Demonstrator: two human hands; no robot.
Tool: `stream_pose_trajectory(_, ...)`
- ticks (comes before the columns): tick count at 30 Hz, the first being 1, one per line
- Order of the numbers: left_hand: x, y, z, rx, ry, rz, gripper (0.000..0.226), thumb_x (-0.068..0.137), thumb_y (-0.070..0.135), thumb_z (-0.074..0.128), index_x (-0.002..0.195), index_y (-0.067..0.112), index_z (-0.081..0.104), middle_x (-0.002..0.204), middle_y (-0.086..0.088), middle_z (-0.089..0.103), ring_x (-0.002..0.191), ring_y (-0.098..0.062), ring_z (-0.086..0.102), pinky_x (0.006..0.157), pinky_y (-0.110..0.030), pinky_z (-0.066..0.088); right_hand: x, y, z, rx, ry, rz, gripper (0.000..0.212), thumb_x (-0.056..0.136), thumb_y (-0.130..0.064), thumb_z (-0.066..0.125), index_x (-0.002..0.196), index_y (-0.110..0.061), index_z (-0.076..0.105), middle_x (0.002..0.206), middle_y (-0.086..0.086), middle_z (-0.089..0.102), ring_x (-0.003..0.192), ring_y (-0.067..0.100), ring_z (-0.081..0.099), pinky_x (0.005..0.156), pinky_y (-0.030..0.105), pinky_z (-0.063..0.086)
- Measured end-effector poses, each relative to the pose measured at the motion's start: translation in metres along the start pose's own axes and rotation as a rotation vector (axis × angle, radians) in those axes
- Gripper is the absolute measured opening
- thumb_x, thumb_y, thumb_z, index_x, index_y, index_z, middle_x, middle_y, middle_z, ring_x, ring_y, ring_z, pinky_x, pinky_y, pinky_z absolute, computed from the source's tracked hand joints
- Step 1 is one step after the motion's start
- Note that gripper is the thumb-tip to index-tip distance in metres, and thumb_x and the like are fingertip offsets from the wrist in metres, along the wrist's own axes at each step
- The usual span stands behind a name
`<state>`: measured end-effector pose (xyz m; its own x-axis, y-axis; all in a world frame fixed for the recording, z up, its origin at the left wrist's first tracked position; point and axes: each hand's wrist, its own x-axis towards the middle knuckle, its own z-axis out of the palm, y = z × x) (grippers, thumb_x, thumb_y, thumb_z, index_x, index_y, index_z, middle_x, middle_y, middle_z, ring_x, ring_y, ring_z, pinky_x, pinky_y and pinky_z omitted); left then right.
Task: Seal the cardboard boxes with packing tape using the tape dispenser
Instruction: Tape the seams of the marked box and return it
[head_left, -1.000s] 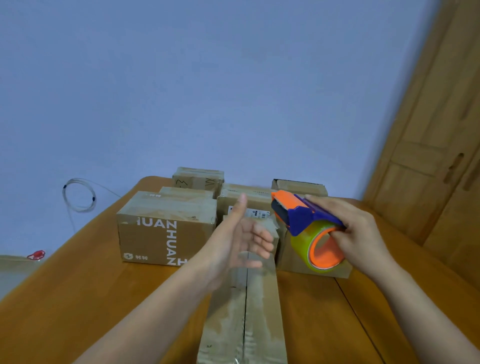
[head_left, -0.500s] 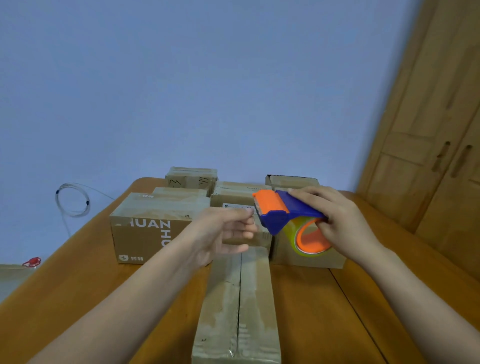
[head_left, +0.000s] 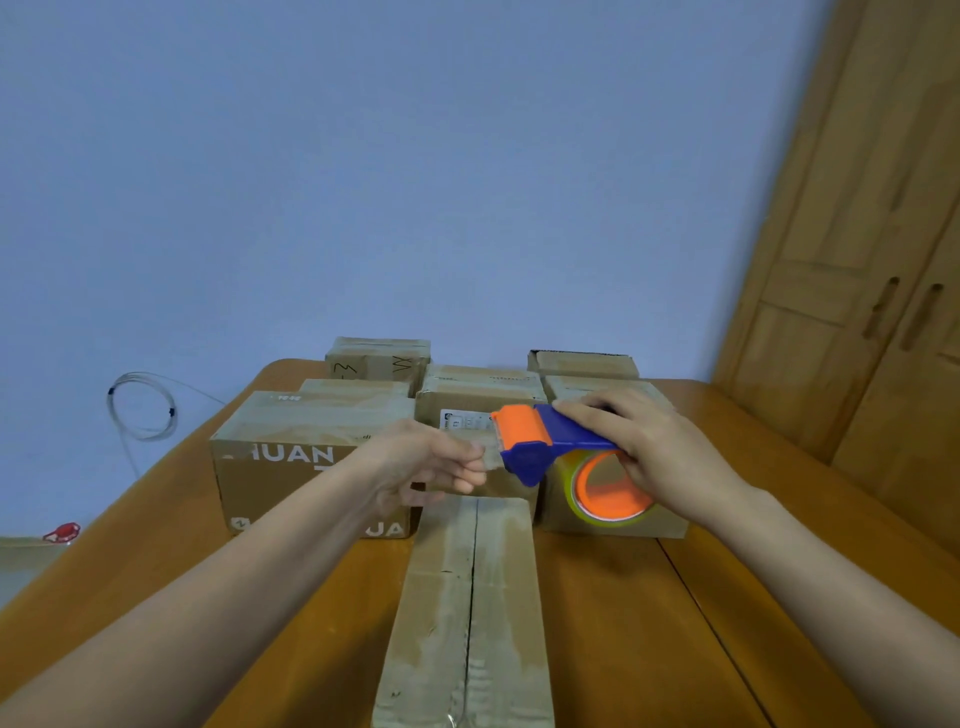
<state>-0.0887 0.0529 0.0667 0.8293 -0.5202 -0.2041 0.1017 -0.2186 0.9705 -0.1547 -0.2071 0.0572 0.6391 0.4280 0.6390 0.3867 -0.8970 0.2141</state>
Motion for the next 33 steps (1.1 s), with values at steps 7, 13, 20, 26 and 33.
stream_pose_trajectory(7,-0.002,-0.033,-0.069,0.079,0.093,0.024,0.016,0.077,0.020,0.069,0.068,0.006,0.071,0.071,-0.011,0.069,0.060,-0.015,0.060,0.059,-0.026,0.040,-0.061,0.047,-0.019,-0.179,-0.072,0.093,0.072,0.061,0.010,0.077,0.124,-0.018,0.060,0.105,0.009,0.065,0.089,0.032,0.063,0.065,0.037,0.051)
stream_pose_trajectory(13,0.011,-0.052,-0.068,0.013,0.043,0.097,0.025,0.071,0.035,0.079,0.063,0.014,0.069,0.074,-0.013,0.066,0.062,-0.017,0.062,0.057,-0.023,0.050,-0.066,0.046,-0.013,-0.205,-0.077,0.085,0.076,0.056,0.005,0.085,0.124,-0.017,0.059,0.104,0.010,0.065,0.088,0.032,0.063,0.063,0.036,0.051)
stream_pose_trajectory(20,0.020,-0.073,-0.073,-0.131,0.008,0.114,0.058,0.030,0.059,0.091,0.060,0.015,0.069,0.068,-0.010,0.064,0.060,-0.019,0.063,0.056,-0.023,0.055,-0.073,0.040,-0.002,-0.209,-0.112,0.115,0.089,0.053,-0.002,0.089,0.129,-0.024,0.049,0.104,0.008,0.065,0.089,0.027,0.063,0.063,0.030,0.049)
stream_pose_trajectory(26,0.023,-0.072,-0.078,-0.093,0.012,0.134,0.061,0.031,0.051,0.094,0.062,0.007,0.066,0.066,-0.017,0.063,0.053,-0.020,0.060,0.054,-0.022,0.054,-0.072,0.038,0.002,-0.197,-0.089,0.146,0.091,0.051,0.004,0.088,0.129,-0.022,0.049,0.102,0.008,0.066,0.086,0.028,0.064,0.064,0.029,0.046)
stream_pose_trajectory(33,0.028,-0.087,-0.076,-0.092,0.051,0.085,0.025,0.069,0.027,0.076,0.065,0.006,0.063,0.067,-0.015,0.062,0.054,-0.018,0.061,0.057,-0.022,0.054,-0.085,0.032,0.021,-0.158,-0.109,0.194,0.083,0.053,0.006,0.086,0.127,-0.017,0.060,0.104,0.009,0.066,0.090,0.029,0.065,0.066,0.036,0.054)
